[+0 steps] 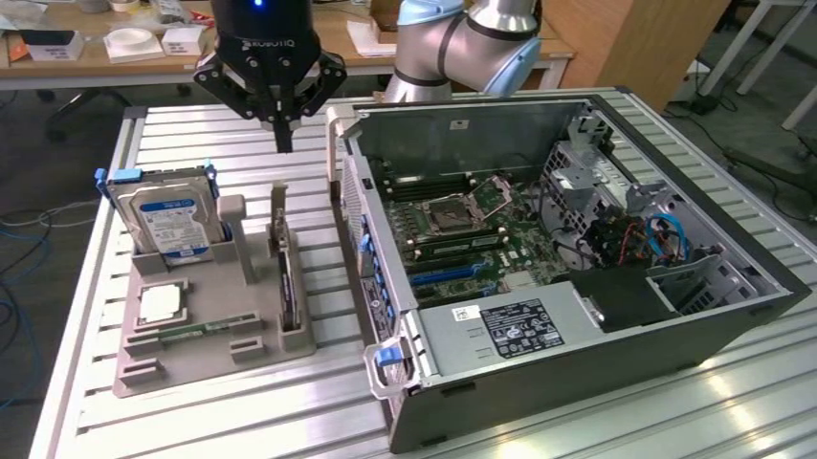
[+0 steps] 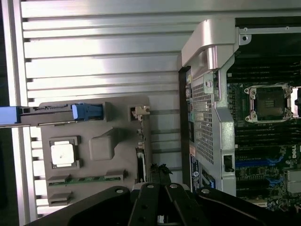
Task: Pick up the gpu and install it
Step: 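Reach for the gpu, then pick up the gpu and move the gpu toward the slot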
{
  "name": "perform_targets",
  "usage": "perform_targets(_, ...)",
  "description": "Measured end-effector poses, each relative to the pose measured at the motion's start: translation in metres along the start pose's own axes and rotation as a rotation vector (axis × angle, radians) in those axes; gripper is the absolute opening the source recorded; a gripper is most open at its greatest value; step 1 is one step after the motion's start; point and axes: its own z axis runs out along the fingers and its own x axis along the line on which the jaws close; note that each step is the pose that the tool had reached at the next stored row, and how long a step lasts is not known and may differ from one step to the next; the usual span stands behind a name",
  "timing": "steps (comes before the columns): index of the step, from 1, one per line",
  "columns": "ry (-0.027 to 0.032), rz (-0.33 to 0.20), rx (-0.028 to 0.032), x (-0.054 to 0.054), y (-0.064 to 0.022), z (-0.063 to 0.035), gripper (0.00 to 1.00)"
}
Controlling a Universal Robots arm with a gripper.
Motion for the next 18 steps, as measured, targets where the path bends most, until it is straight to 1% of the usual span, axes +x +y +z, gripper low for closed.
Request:
perform_targets(14, 0.0001, 0.000, 0.0000, 0.0010, -0.0001, -0.0001, 0.10)
perform_targets(15, 0.0001, 0.000, 0.0000, 0.0010, -0.0001, -0.0001, 0.11)
perform_targets(16, 0.0001, 0.000, 0.0000, 0.0010, -0.0001, -0.0001, 0.17)
perform_targets(18, 0.0001, 0.000, 0.0000, 0.0010, -0.0001, -0.0001, 0.17)
